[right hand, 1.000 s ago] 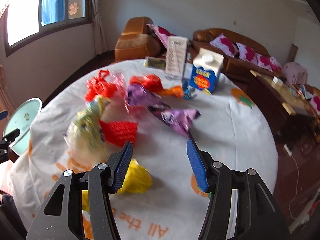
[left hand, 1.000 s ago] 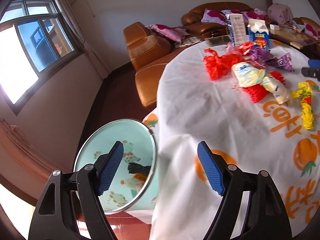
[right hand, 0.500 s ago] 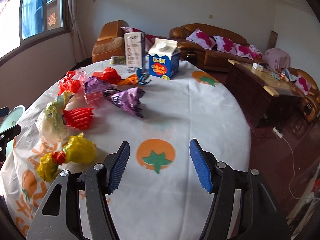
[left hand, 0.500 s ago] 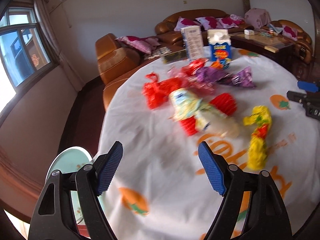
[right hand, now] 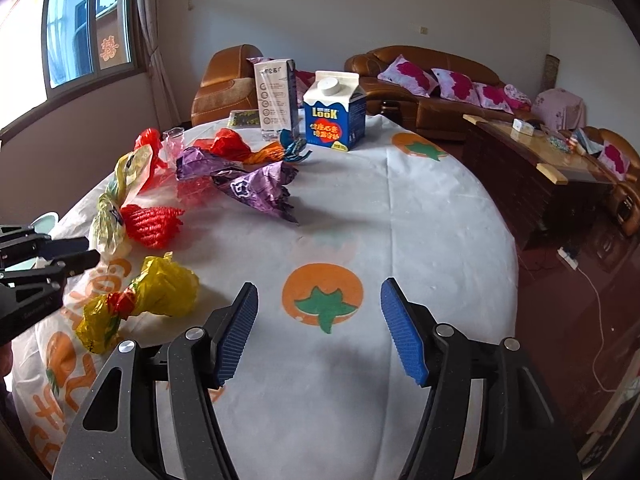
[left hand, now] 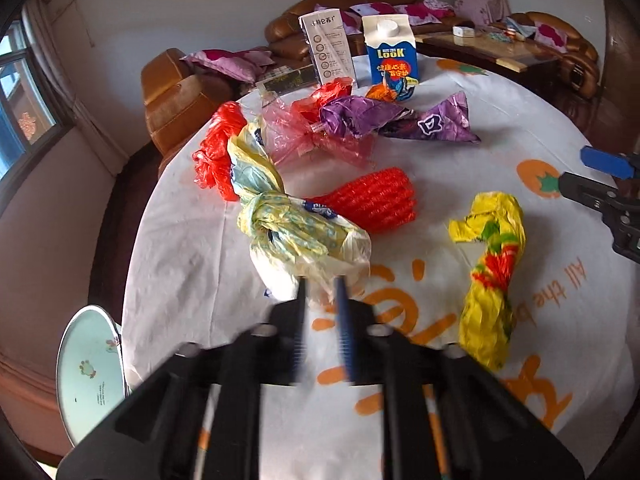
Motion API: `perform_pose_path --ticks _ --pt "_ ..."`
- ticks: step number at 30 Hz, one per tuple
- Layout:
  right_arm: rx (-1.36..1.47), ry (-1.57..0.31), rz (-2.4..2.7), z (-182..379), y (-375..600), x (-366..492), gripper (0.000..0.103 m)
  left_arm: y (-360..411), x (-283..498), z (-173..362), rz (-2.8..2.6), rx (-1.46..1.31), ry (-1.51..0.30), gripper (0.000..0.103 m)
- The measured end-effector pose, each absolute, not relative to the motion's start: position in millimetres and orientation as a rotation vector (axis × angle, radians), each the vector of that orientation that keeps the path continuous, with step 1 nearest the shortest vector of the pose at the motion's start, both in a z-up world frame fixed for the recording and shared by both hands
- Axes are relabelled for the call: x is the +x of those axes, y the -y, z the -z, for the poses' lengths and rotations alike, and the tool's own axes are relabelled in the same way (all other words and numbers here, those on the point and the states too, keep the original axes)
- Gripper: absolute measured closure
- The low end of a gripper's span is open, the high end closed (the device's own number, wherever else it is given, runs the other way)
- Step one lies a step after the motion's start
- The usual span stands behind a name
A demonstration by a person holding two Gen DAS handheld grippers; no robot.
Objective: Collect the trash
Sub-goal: 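Grasp the yellow-white plastic bag with the left tool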
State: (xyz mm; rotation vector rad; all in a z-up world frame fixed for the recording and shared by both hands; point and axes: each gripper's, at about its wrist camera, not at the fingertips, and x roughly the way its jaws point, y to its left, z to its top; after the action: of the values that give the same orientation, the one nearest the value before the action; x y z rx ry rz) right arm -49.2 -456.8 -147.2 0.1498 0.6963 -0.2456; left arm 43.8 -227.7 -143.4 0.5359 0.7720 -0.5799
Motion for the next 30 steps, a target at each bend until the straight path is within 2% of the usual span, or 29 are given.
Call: perform_pose_path --ticks 1,8,10,12,13,14,22,24,25,30 --pt "0.149 -0.697 0.242 147.5 455.4 -48.5 0.039 223.6 44.3 141.1 0.584 0.538 -0.767 0.103" --pt "0.137 -0.698 0.223 147.3 444.8 -46.1 0.039 190.9 51.1 116.8 0.563 0.498 -0.729 0.103" --pt "0.134 -0.695 0.226 146.9 443.0 -45.5 0.039 187.0 52.1 113.2 0.542 0.465 -0.728 0.098" --pt "0.129 -0.694 0.230 147.5 442.0 -45.3 0.039 187.6 50.4 112.6 0.532 0.435 -0.729 0.078" --pt "0.126 -0.696 0.233 148.1 442.2 -45.6 0.039 189.1 49.4 112.5 0.516 0.424 -0.722 0.052" --pt "0.125 -0.696 0.238 148.6 443.9 -46.0 0.039 191.4 48.8 113.0 0.494 0.412 -0.716 0.037" --pt "0.155 -0.684 0.276 149.4 462.3 -51.6 0.039 226.1 53.2 140.3 0.505 0.409 -0.777 0.038" --pt "0.152 -0.686 0.268 150.6 460.4 -51.1 0.039 223.7 62.0 148.1 0.519 0.396 -0.817 0.058" --pt "0.150 -0.686 0.266 151.3 459.6 -51.2 0.039 221.5 64.4 149.9 0.523 0.402 -0.825 0.074" --pt "0.150 -0.695 0.254 157.3 455.9 -48.6 0.039 205.7 65.9 141.9 0.544 0.423 -0.795 0.085"
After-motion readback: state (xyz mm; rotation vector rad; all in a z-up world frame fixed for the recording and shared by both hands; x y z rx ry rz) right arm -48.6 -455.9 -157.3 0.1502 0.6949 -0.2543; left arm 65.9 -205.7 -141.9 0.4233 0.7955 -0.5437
